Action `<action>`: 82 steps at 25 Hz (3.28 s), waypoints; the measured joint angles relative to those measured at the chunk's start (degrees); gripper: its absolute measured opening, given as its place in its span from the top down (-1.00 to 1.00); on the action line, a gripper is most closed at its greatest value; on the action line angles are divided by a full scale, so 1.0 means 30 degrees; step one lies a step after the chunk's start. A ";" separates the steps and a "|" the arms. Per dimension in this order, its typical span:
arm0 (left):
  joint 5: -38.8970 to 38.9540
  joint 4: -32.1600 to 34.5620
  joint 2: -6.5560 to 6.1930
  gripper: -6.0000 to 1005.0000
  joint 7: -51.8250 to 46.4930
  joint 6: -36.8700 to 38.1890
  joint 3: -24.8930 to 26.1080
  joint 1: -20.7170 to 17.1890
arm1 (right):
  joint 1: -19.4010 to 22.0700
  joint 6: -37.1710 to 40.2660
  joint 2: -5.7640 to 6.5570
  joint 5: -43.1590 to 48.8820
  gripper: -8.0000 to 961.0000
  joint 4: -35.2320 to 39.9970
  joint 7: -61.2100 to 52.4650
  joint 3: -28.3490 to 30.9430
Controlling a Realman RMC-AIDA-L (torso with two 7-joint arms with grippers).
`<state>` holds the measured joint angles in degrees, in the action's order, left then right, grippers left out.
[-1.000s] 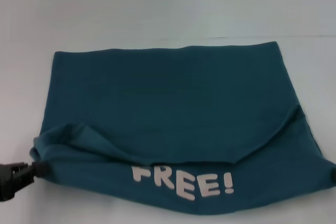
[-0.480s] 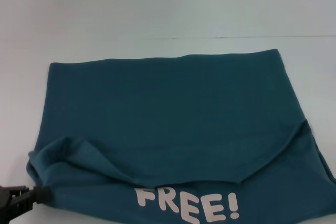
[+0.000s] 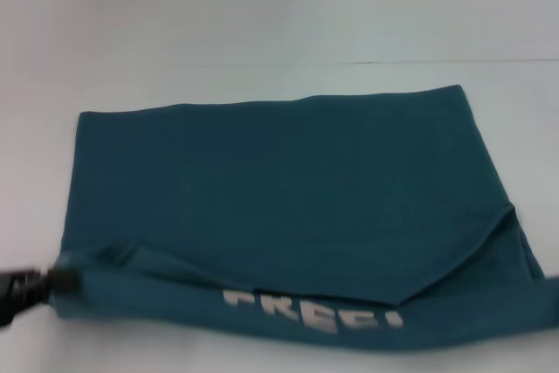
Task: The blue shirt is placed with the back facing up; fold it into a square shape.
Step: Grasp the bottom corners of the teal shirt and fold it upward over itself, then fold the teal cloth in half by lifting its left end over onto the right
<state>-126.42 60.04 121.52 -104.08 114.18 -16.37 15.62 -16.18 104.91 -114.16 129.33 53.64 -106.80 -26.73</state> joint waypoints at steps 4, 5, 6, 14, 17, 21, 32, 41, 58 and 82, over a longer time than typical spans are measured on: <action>0.0009 -0.1426 -0.0350 0.90 -0.0063 -0.1956 0.0293 0.1480 | -0.1265 -0.1534 0.0156 -0.0007 0.93 -0.0134 -0.0410 0.0128; 0.0038 -0.1893 -0.0455 0.90 -0.0093 -0.2763 0.0332 0.1952 | -0.1608 -0.2021 0.0183 -0.0027 0.93 -0.0243 -0.0510 0.0216; 0.0047 -0.2440 -0.0565 0.90 -0.0110 -0.3573 0.0341 0.2456 | -0.2081 -0.2690 0.0232 -0.0059 0.93 -0.0458 -0.0581 0.0370; 0.0121 -0.5934 -0.1186 0.90 -0.0451 -1.0963 0.0293 0.6220 | -0.5742 -0.9262 0.0734 -0.0055 0.93 -0.3964 -0.0169 0.0485; 0.0168 -0.6699 -0.1005 0.90 -0.0825 -1.4427 0.0124 0.7152 | -0.7098 -1.2607 0.0635 -0.0082 0.93 -0.5533 0.0713 0.0395; 0.0224 -0.8257 -0.0912 0.89 -0.0685 -1.8368 -0.0066 0.8268 | -0.8770 -1.7373 0.0433 -0.0098 0.93 -0.7733 0.1585 -0.0142; 0.0692 -0.9920 -0.0043 0.89 0.0696 -2.4240 -0.0325 0.9625 | -1.1223 -2.4957 -0.0922 -0.0890 0.93 -1.0228 0.5020 -0.0658; 0.1732 -1.0473 0.0088 0.88 0.1484 -2.5565 -0.0566 0.9686 | -1.1343 -2.5469 -0.0960 -0.2881 0.93 -1.0749 0.6730 -0.0672; 0.3424 -1.0488 0.0453 0.88 0.1503 -2.6760 -0.0559 0.9501 | -1.1084 -2.6283 -0.1533 -0.2924 0.74 -0.9645 0.7349 -0.1466; 0.4610 -0.6872 0.0304 -0.65 0.1337 -1.6683 -0.1100 0.5540 | -0.6742 -1.3923 -0.0144 -0.4743 -0.74 -0.5735 0.0794 -0.1468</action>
<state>-112.59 39.43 122.43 -100.07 64.13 -19.67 32.24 -36.41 63.14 -114.60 115.10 36.44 -104.42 -31.13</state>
